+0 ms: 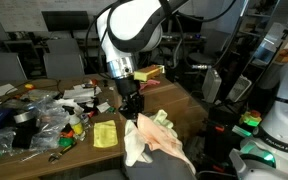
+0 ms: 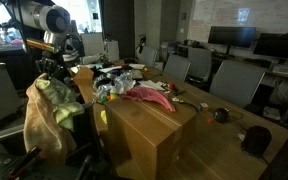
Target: Remove all the clothes from the top of the box except the pink cloth and hang them on the chair
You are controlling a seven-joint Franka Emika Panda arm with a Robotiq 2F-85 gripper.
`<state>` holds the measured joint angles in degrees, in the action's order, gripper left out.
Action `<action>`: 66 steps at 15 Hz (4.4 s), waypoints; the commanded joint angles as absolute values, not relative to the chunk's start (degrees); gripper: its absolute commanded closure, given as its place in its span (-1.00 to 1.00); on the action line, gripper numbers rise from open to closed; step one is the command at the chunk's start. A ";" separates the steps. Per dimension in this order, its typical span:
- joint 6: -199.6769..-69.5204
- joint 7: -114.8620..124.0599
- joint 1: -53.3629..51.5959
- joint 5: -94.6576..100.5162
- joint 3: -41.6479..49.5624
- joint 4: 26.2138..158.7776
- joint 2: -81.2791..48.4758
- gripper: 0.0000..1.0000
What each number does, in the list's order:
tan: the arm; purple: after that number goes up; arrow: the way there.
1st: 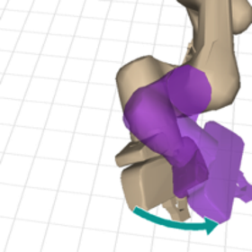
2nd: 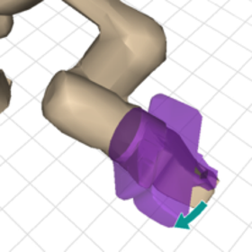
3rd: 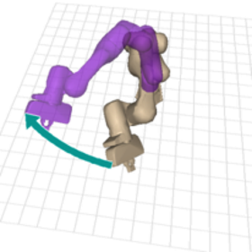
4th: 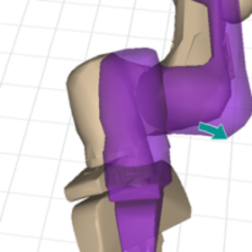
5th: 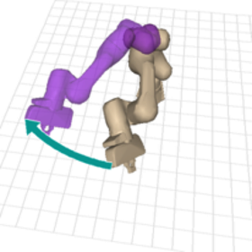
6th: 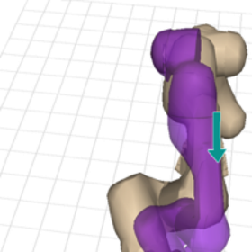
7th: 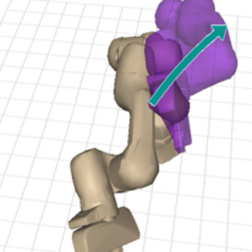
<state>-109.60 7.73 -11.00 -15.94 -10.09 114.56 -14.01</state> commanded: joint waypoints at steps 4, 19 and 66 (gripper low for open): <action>-112.00 13.16 -10.94 -19.00 -9.73 111.05 -16.61 0.90; -114.65 20.40 -15.88 -14.49 -11.24 106.43 -19.09 0.90; -117.66 16.74 -14.12 -7.86 -9.85 110.11 -17.29 0.90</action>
